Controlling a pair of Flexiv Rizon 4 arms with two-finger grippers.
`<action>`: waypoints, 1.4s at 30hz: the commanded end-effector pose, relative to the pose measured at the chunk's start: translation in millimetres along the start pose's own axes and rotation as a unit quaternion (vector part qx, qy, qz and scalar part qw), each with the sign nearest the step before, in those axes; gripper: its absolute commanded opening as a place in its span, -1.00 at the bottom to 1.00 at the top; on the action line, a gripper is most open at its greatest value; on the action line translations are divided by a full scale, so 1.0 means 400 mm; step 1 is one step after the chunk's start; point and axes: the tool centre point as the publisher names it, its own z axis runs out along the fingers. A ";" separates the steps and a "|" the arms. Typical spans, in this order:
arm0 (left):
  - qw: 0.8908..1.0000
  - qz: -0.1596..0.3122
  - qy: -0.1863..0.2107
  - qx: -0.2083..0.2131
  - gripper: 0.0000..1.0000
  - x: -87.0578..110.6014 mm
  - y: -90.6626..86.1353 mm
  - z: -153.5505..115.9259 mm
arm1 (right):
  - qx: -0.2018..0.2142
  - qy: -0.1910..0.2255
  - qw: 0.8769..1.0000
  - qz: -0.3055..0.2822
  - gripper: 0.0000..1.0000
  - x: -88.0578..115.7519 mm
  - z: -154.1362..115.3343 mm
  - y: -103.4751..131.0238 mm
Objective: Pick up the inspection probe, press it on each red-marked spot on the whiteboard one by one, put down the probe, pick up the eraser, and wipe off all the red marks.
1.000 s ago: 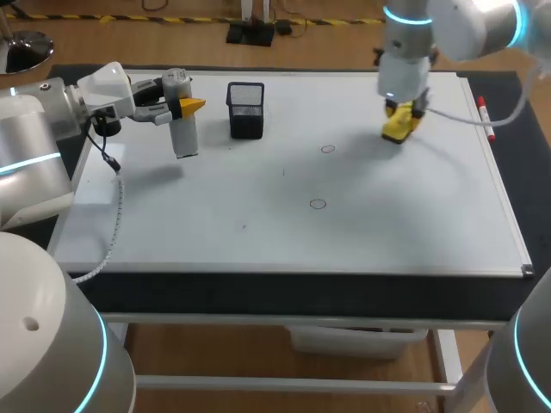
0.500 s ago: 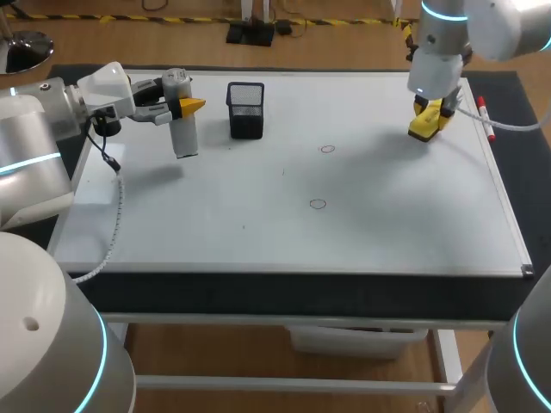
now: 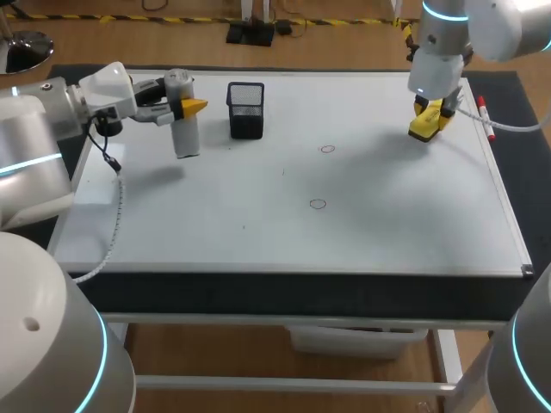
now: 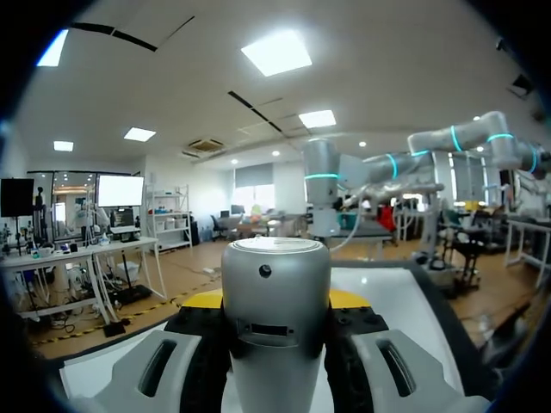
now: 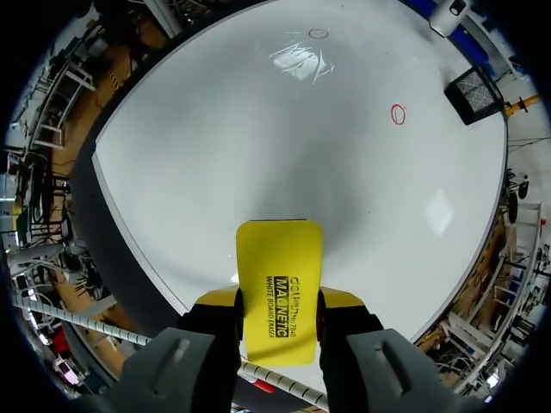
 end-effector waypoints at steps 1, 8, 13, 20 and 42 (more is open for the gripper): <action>1.000 0.012 0.000 0.008 -1.00 0.043 -0.005 0.031 | 0.001 0.001 1.000 -0.001 -1.00 0.000 -0.002 -0.002; 0.999 0.019 0.031 0.021 -1.00 0.136 -0.022 0.110 | 0.001 0.001 1.000 -0.001 -1.00 0.000 -0.002 -0.002; 0.998 0.030 0.053 0.024 -1.00 0.189 -0.029 0.171 | 0.001 0.001 1.000 -0.001 -1.00 0.000 -0.002 -0.002; 0.995 0.032 0.094 0.021 -1.00 0.240 -0.043 0.296 | 0.001 0.001 1.000 -0.001 -1.00 0.000 -0.002 -0.002; 0.986 0.019 0.158 0.053 -1.00 0.257 0.004 0.581 | 0.001 0.001 1.000 -0.001 -1.00 0.000 -0.002 -0.002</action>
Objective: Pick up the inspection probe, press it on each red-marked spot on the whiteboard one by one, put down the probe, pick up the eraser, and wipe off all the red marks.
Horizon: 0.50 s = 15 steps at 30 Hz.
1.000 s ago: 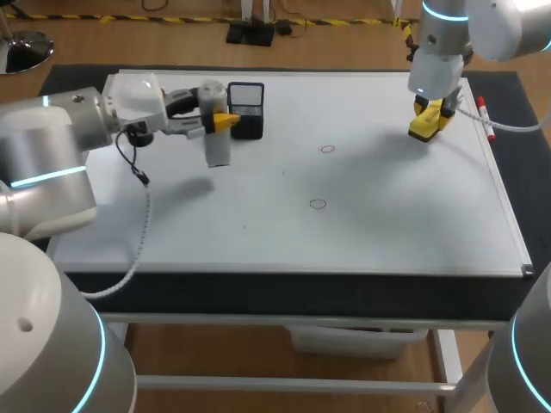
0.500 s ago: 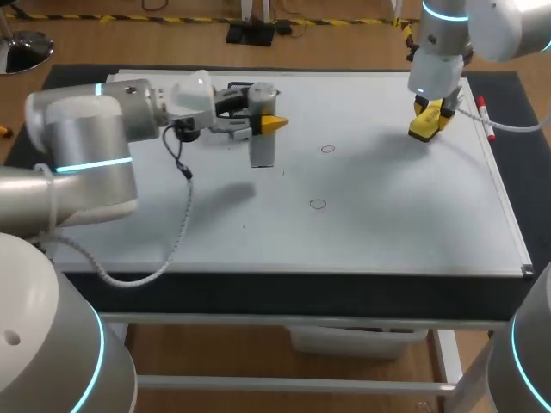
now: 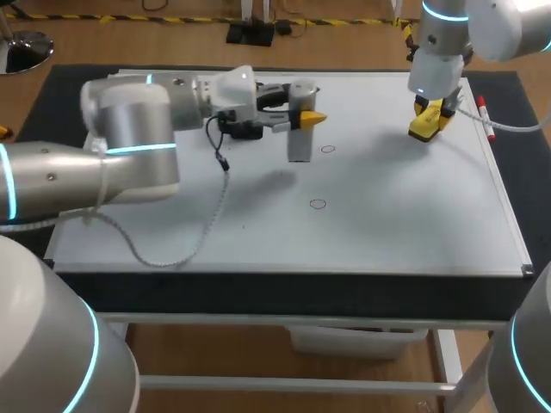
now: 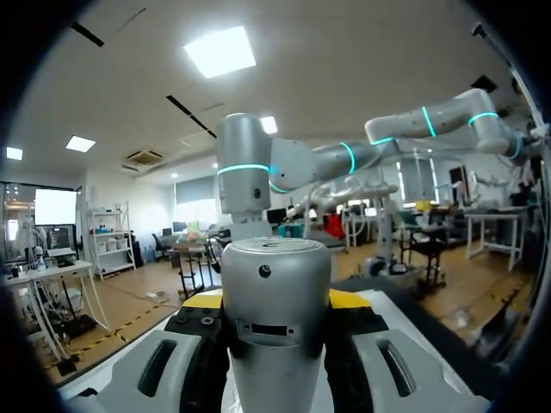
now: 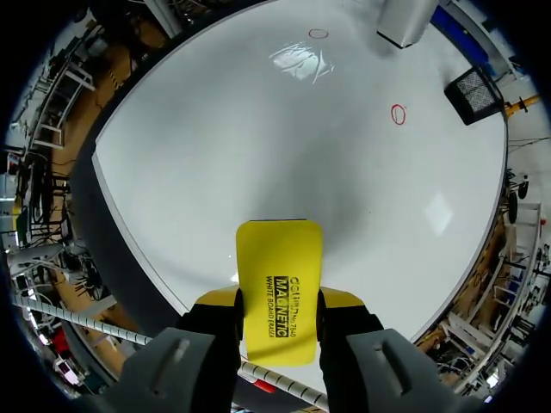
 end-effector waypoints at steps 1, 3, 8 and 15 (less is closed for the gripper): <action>1.000 0.000 0.009 0.013 -1.00 -0.041 0.031 0.082 | 0.000 0.002 1.000 -0.001 -1.00 -0.001 -0.002 -0.002; 1.000 0.002 0.006 0.015 -1.00 -0.049 0.036 0.094 | 0.000 0.002 1.000 -0.001 -1.00 -0.001 -0.002 -0.002; 1.000 0.000 0.002 0.017 -1.00 -0.072 0.053 0.120 | 0.000 0.002 1.000 -0.001 -1.00 -0.001 -0.002 -0.002; 1.000 -0.002 -0.003 0.018 -1.00 -0.099 0.073 0.134 | 0.000 0.002 1.000 -0.001 -1.00 -0.001 -0.002 -0.002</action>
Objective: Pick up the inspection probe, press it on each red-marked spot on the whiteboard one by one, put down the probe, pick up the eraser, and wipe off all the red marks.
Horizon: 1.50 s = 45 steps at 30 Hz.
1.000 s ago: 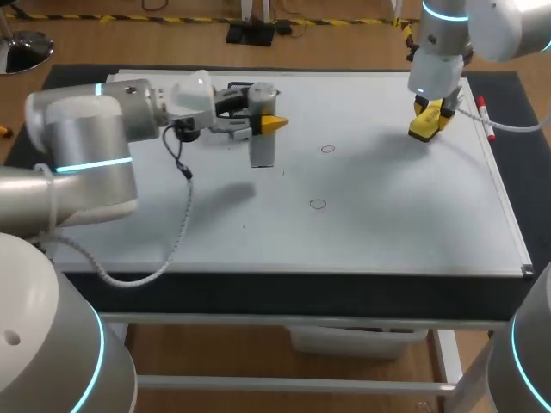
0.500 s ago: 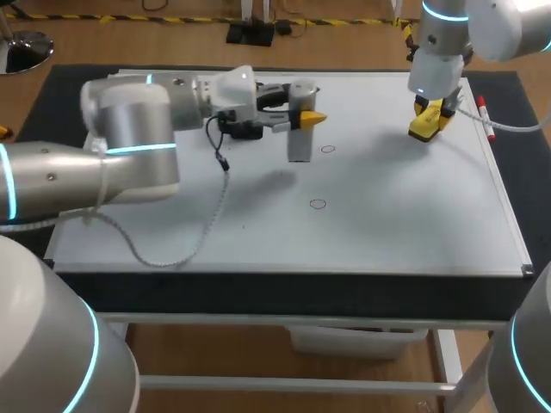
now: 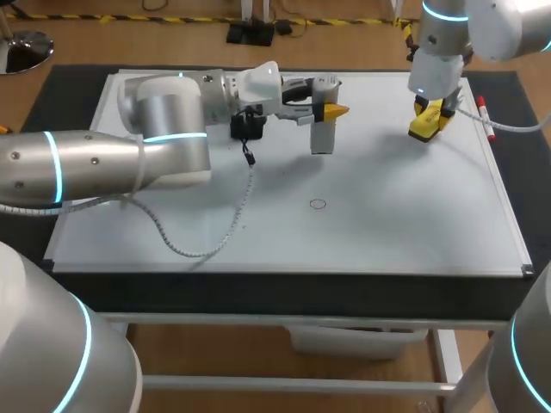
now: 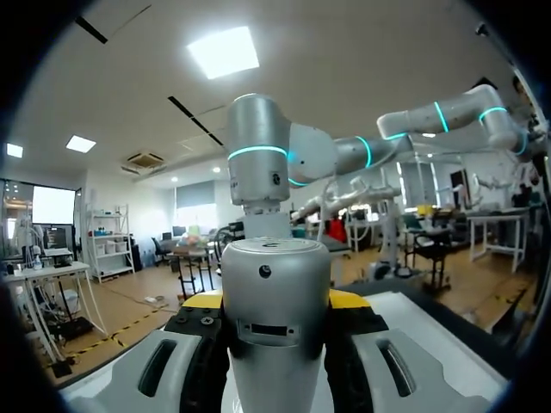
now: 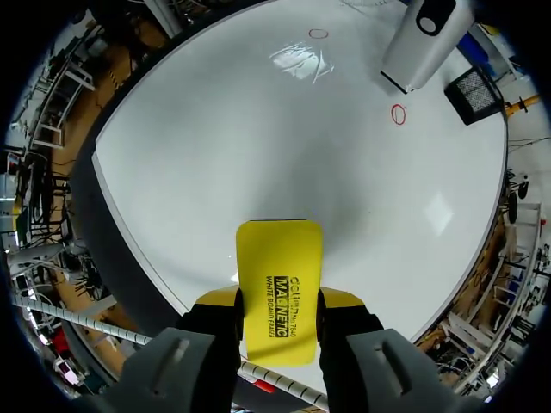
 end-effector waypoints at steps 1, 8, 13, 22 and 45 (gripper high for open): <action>1.000 0.001 0.001 0.005 -1.00 -0.022 0.019 0.026 | 0.000 0.002 1.000 -0.001 -1.00 -0.001 -0.002 -0.002; 1.000 0.006 0.000 0.008 -1.00 -0.045 0.033 0.033 | 0.000 0.002 1.000 -0.001 -1.00 -0.001 -0.002 -0.002; 1.000 0.009 0.004 0.011 -1.00 -0.060 0.040 0.040 | 0.000 0.002 1.000 -0.001 -1.00 -0.001 -0.002 -0.002; 1.000 0.001 0.005 0.013 -1.00 -0.076 0.057 0.051 | 0.000 0.002 1.000 -0.001 -1.00 -0.001 -0.002 -0.002; 1.000 -0.012 -0.002 0.012 -1.00 -0.075 0.072 0.049 | 0.000 0.002 1.000 -0.001 -1.00 -0.001 -0.002 -0.002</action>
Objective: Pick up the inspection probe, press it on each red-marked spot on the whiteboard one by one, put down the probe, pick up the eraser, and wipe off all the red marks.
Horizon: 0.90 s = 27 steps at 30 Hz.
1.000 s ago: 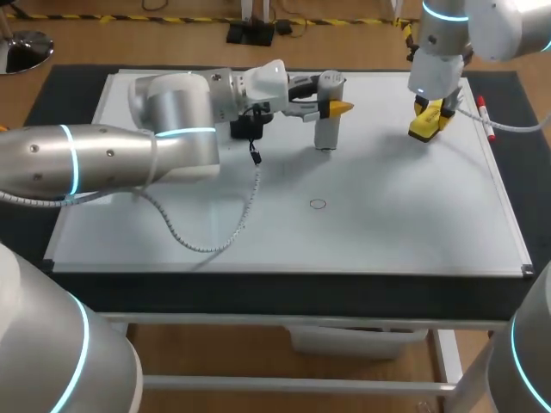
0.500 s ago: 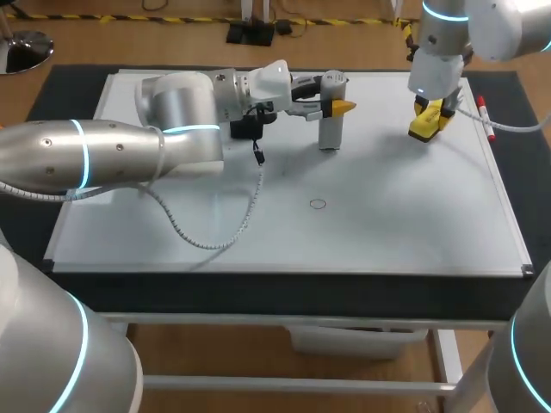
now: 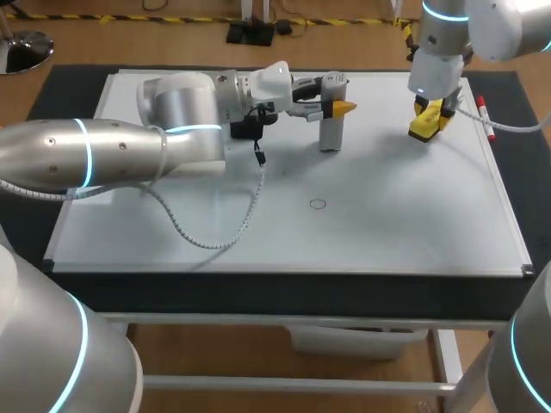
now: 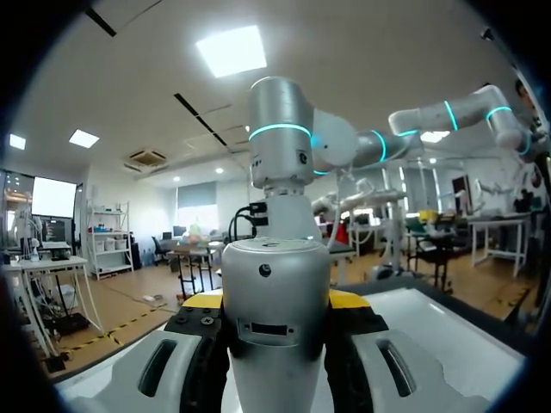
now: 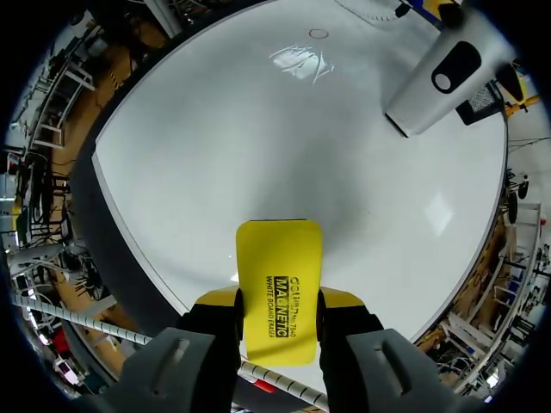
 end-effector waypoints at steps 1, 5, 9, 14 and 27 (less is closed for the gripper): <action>1.000 0.000 -0.001 0.002 -1.00 0.001 0.004 0.000 | 0.000 0.002 1.000 -0.001 -1.00 -0.001 -0.001 -0.002; 1.000 -0.002 -0.002 0.002 -1.00 0.003 0.007 -0.002 | 0.000 0.002 1.000 -0.001 -1.00 -0.001 -0.001 -0.002; 1.000 -0.004 -0.001 0.001 -1.00 0.004 0.007 -0.002 | 0.000 0.002 1.000 -0.001 -1.00 -0.001 -0.001 -0.002; 1.000 -0.004 -0.001 0.002 -1.00 0.004 0.009 -0.002 | 0.000 0.002 1.000 -0.001 -1.00 -0.001 -0.001 -0.002; 1.000 -0.017 -0.007 -0.003 -1.00 0.006 -0.011 -0.007 | 0.000 0.002 1.000 -0.001 -1.00 -0.001 -0.001 -0.002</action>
